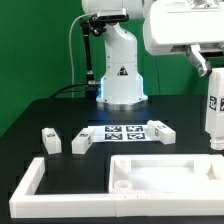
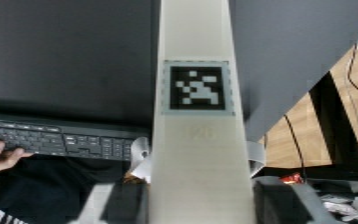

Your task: Assemble desk

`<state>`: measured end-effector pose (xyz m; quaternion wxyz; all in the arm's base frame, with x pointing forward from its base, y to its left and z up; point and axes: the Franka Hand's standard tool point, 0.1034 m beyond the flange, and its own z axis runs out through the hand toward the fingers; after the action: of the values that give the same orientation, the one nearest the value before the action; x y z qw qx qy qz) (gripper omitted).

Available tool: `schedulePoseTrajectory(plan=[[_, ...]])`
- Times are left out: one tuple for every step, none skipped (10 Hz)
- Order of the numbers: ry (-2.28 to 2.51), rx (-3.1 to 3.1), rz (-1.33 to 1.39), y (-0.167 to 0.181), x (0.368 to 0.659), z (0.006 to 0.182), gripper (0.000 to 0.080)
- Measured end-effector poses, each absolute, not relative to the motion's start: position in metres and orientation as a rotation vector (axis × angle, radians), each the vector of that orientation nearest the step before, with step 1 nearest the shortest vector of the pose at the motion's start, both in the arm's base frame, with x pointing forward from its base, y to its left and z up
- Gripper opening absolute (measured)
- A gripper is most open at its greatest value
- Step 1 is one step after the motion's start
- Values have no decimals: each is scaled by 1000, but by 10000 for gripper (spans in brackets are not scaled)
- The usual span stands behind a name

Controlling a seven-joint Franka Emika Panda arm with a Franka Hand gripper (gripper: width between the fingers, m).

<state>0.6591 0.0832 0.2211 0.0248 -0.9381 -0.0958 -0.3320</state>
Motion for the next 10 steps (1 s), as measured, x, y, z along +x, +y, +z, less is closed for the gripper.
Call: schedulePoseTrajectory(plan=[[-296, -2903, -1024, 83, 659, 220, 284], [-298, -2905, -1022, 82, 658, 209, 284], [-299, -2908, -993, 87, 657, 191, 284], [-302, -2910, -978, 90, 659, 182, 284], [-303, -2914, -971, 87, 660, 178, 284], [-302, -2921, -957, 84, 660, 170, 284], [-308, -2921, -945, 88, 658, 165, 284], [-316, -2921, -936, 91, 656, 162, 284], [-320, -2923, -931, 91, 654, 160, 284], [-320, -2924, -930, 90, 654, 160, 284]])
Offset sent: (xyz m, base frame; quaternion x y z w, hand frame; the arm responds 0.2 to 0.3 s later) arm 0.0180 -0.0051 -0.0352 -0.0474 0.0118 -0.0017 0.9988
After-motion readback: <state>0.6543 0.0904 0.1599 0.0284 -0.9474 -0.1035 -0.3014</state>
